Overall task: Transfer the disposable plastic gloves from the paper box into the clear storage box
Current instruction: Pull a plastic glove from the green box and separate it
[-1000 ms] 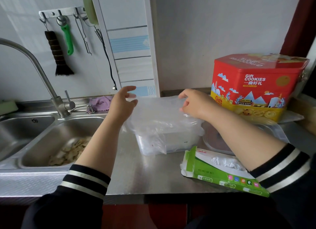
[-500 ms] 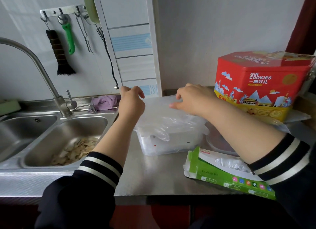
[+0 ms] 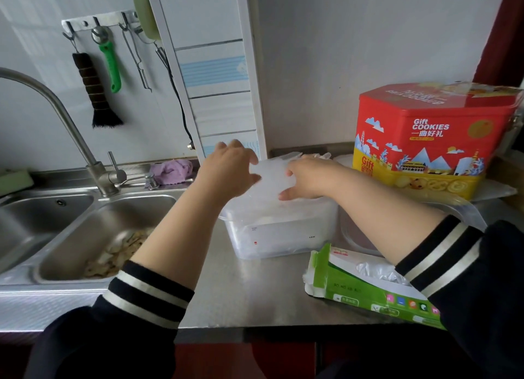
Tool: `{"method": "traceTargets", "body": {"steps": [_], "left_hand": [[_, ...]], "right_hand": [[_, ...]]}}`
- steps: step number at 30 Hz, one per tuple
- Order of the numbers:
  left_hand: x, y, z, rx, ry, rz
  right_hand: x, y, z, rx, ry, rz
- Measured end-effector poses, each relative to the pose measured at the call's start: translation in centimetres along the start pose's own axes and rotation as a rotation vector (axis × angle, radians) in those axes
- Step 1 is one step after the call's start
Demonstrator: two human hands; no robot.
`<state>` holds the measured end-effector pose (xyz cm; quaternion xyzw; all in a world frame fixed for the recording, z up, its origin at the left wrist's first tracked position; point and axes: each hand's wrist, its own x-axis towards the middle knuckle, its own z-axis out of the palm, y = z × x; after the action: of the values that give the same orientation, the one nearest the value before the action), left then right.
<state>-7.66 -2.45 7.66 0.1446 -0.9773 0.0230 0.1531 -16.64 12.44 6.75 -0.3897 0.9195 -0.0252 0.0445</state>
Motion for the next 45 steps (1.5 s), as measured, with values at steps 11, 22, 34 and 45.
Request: {"method": "traceTargets", "body": {"steps": [11, 22, 34, 45], "left_hand": [[3.7, -0.1, 3.6, 0.208, -0.750, 0.086], [4.1, 0.4, 8.5, 0.131, -0.800, -0.086], [3.9, -0.3, 8.9, 0.110, -0.808, -0.142], [2.3, 0.9, 1.7, 0.104, -0.481, 0.086]], "right_hand": [[1.7, -1.4, -1.5, -0.353, -0.345, 0.065], [5.9, -0.4, 3.3, -0.177, -0.454, 0.223], [4.1, 0.7, 1.4, -0.063, -0.373, -0.011], [-3.6, 5.2, 0.4, 0.759, 0.528, -0.128]]}}
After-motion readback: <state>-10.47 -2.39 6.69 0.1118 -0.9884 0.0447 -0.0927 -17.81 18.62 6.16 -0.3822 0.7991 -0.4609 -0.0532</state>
